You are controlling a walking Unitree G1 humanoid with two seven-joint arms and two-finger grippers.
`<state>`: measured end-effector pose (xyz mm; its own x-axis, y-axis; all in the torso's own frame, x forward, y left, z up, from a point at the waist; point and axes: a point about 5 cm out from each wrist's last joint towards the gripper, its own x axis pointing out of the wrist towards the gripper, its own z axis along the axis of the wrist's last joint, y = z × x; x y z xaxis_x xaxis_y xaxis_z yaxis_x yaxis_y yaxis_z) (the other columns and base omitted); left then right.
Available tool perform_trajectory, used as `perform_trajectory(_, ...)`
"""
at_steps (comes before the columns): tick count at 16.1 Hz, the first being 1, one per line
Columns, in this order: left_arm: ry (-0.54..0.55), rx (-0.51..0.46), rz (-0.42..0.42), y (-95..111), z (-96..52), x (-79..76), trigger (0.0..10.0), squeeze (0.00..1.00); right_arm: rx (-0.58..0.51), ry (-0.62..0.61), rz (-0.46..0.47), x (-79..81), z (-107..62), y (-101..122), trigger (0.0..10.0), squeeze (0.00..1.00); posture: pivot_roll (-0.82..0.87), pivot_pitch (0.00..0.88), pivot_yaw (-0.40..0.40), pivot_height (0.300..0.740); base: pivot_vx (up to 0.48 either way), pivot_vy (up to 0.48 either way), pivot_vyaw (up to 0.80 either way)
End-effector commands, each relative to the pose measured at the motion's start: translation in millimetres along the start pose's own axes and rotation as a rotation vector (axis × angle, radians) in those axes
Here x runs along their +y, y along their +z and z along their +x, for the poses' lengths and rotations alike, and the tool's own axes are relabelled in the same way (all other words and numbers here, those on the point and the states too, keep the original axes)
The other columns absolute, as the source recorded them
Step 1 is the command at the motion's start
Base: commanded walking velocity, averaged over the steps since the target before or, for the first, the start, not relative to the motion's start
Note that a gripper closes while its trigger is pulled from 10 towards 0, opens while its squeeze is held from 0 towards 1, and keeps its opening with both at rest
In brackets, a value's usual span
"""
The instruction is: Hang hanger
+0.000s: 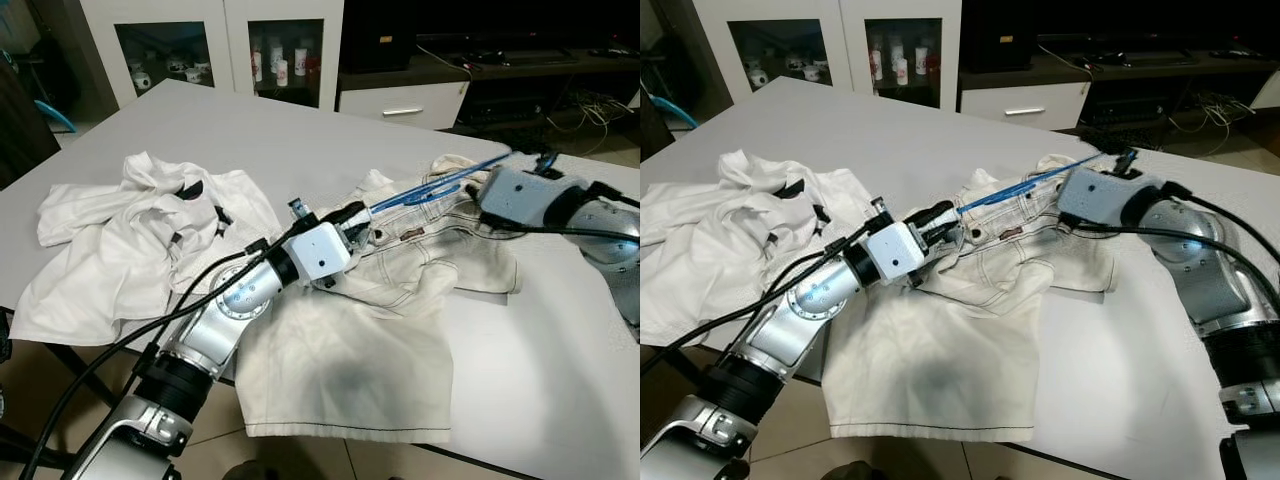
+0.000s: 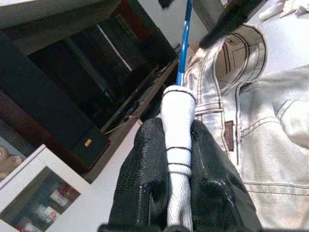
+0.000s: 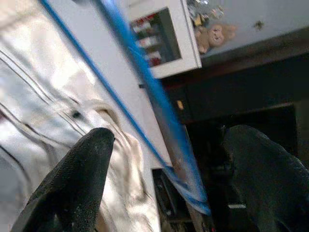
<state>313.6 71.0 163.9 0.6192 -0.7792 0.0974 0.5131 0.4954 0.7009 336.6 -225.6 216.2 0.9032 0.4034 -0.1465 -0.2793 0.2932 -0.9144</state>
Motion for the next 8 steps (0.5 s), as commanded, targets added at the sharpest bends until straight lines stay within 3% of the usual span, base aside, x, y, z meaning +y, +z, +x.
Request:
perform_trajectory(1,0.001,-0.033,0.032,7,6.0,3.2,10.0,0.00,-0.034,0.020,-0.001,2.5,2.4,7,10.0,0.00,0.05,0.000,-0.038,0.723,0.000,0.000,0.00)
perform_trajectory(8,-0.008,-0.058,0.043,13,7.3,0.8,10.0,0.00,-0.040,0.003,-0.011,8.3,19.4,13,10.0,0.00,0.06,0.000,-0.048,0.723,0.000,0.000,0.00)
